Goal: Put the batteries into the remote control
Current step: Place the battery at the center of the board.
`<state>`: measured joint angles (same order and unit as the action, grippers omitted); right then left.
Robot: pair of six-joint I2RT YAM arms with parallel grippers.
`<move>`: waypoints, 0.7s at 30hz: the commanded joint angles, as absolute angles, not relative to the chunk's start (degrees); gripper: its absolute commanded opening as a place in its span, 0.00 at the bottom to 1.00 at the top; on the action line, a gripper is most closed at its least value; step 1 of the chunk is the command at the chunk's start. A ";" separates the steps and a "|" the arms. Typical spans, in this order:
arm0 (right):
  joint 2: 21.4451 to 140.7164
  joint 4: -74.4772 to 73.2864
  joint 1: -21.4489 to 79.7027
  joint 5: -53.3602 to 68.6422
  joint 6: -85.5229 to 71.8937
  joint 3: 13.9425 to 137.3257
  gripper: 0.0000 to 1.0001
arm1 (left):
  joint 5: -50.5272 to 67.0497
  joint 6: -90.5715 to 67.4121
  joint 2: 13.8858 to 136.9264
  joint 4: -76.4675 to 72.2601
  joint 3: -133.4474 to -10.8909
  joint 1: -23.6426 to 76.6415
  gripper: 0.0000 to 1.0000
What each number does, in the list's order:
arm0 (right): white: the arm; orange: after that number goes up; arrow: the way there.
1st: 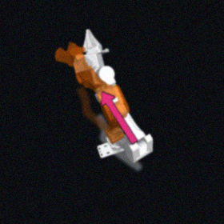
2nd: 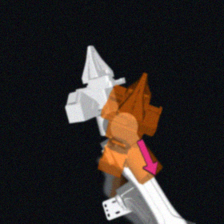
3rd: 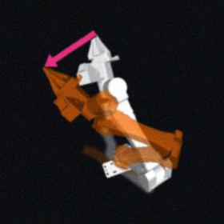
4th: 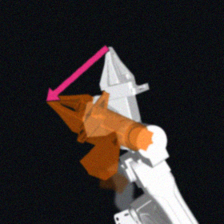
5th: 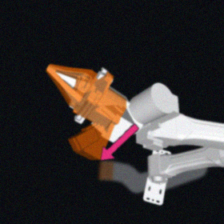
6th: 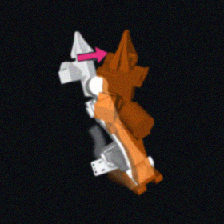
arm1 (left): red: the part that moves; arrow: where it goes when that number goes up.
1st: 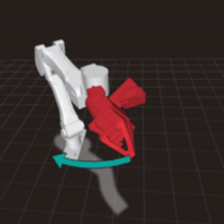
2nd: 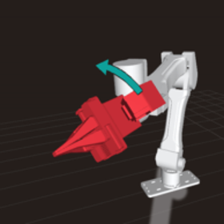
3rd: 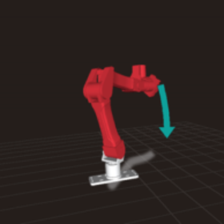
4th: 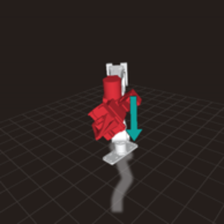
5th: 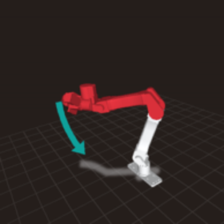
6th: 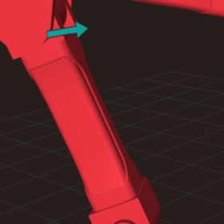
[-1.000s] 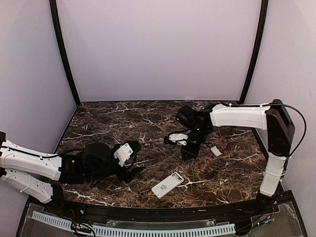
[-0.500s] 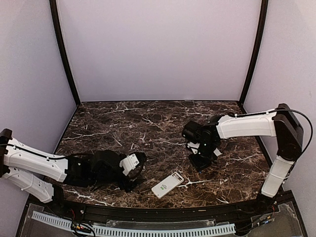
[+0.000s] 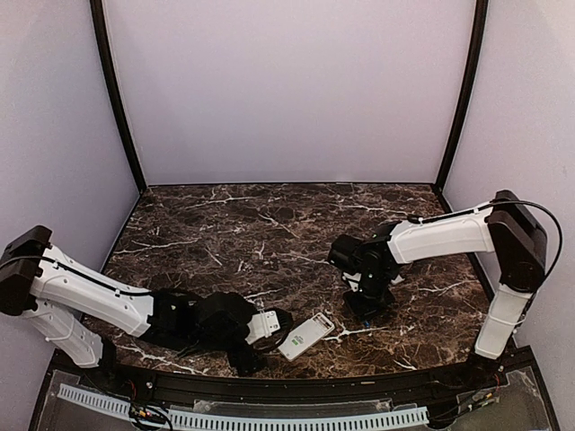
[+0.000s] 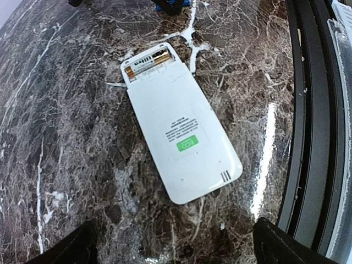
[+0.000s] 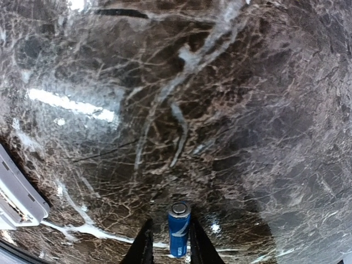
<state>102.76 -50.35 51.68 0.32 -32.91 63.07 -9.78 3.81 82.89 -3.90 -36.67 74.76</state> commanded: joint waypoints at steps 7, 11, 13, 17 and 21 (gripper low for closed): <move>104.64 -43.08 52.47 1.18 -33.12 56.85 0.35 | -7.82 0.30 94.12 -1.01 -45.55 74.81 0.99; 103.50 -41.66 52.45 1.04 -32.66 56.29 0.98 | -8.96 -1.23 98.12 -0.54 -48.24 74.81 0.99; 102.49 -41.39 52.46 0.28 -32.70 55.94 0.99 | -9.02 -1.56 99.27 -1.43 -48.00 74.80 0.99; 99.85 -42.65 52.46 -3.32 -32.81 56.85 0.99 | -10.18 -2.01 101.38 -1.38 -48.07 74.79 0.99; 95.47 -44.09 52.46 -7.61 -32.61 59.22 0.99 | -10.18 -2.89 103.76 -0.33 -49.52 74.71 0.95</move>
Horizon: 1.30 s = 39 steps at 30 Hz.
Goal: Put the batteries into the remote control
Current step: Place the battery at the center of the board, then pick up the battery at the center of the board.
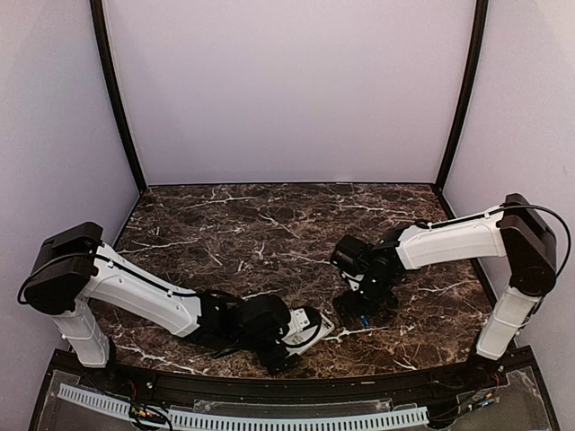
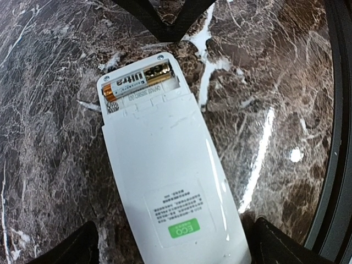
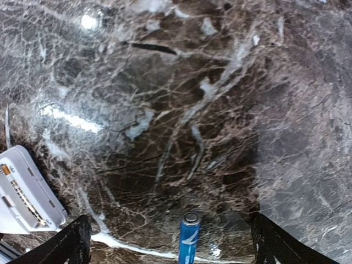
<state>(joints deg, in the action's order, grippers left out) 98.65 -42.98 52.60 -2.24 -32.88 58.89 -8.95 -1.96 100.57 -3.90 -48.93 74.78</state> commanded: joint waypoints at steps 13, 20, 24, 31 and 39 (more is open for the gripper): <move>64.08 -14.14 52.22 -21.80 -26.48 45.13 0.99 | -7.05 -2.62 100.33 2.62 -44.97 74.37 0.56; 60.81 -25.20 52.21 -9.81 -36.03 43.09 0.69 | -3.00 -1.99 94.92 4.76 -42.60 74.36 0.40; 67.44 -35.33 52.91 -6.14 -47.03 42.74 0.58 | -1.15 -2.04 95.63 6.22 -43.83 74.36 0.38; 78.78 -34.36 53.56 -4.01 -48.78 42.20 0.46 | -0.19 -1.81 97.82 7.13 -45.06 74.36 0.37; 86.87 -33.26 54.80 -2.60 -45.50 45.29 0.35 | -0.15 -1.58 97.41 6.12 -44.28 74.36 0.37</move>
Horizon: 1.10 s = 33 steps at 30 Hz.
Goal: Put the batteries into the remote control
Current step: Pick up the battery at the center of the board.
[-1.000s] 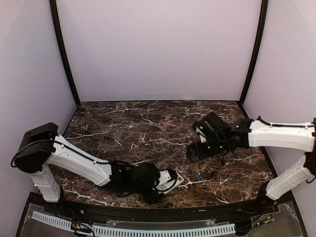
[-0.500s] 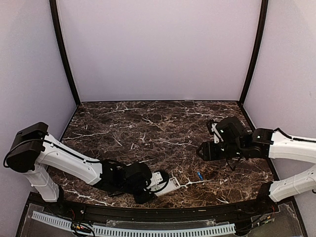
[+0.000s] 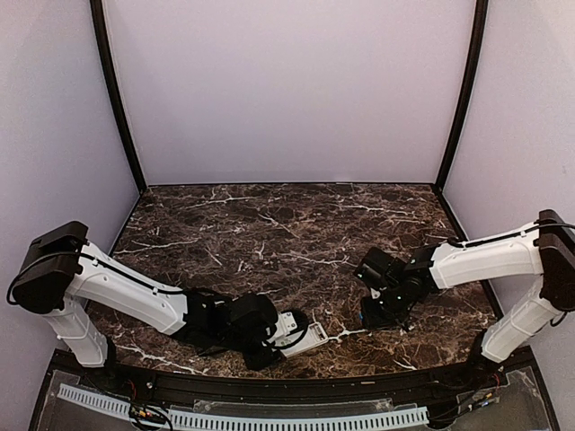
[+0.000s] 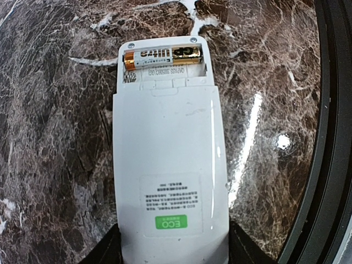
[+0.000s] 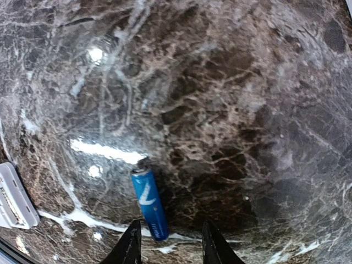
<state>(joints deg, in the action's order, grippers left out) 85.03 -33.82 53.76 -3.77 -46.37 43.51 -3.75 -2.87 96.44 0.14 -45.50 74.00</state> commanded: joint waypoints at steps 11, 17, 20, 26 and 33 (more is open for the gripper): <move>93.35 -35.44 56.61 -4.74 -45.14 48.45 0.08 | -0.18 -1.20 97.56 4.96 -43.56 74.36 0.38; 92.36 -37.21 56.97 -2.99 -44.37 49.48 0.00 | -0.71 -0.40 98.51 4.27 -43.75 74.36 0.38; 91.28 -38.40 57.01 -0.62 -43.67 50.27 0.00 | -0.74 2.21 99.23 3.64 -43.93 74.36 0.38; 87.08 -41.22 57.16 4.59 -43.73 50.04 0.00 | -0.19 3.56 99.38 2.46 -43.64 74.44 0.39; 85.73 -44.01 60.40 8.77 -43.78 53.68 0.00 | -0.18 3.95 100.66 1.81 -44.90 74.44 0.39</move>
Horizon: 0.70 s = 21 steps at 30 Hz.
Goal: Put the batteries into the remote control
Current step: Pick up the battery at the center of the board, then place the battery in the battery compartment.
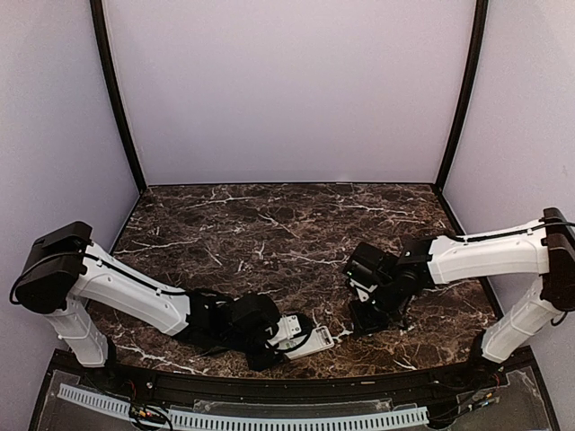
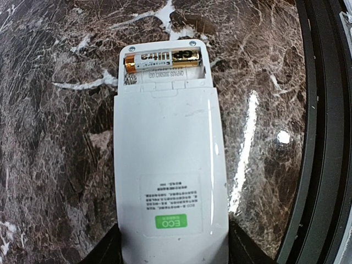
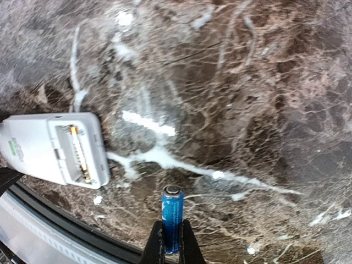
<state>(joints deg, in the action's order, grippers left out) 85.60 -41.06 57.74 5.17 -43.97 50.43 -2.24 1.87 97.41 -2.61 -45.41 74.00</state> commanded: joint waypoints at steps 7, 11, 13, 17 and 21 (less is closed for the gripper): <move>90.97 -43.30 61.47 17.59 -43.15 58.91 0.00 | -0.22 4.08 102.10 1.46 -45.35 74.58 0.39; 97.14 -48.70 61.47 17.95 -40.98 64.58 0.00 | -0.74 4.26 102.17 0.94 -45.16 74.62 0.40; 100.01 -49.69 61.45 19.54 -39.77 66.39 0.00 | -0.73 4.17 102.25 0.38 -45.02 74.62 0.40; 103.80 -52.49 61.46 19.54 -38.76 69.15 0.00 | -0.87 4.11 102.32 0.18 -44.88 74.62 0.41; 105.98 -54.98 61.48 18.72 -38.54 71.01 0.00 | -1.04 4.23 102.22 -0.57 -44.26 74.62 0.41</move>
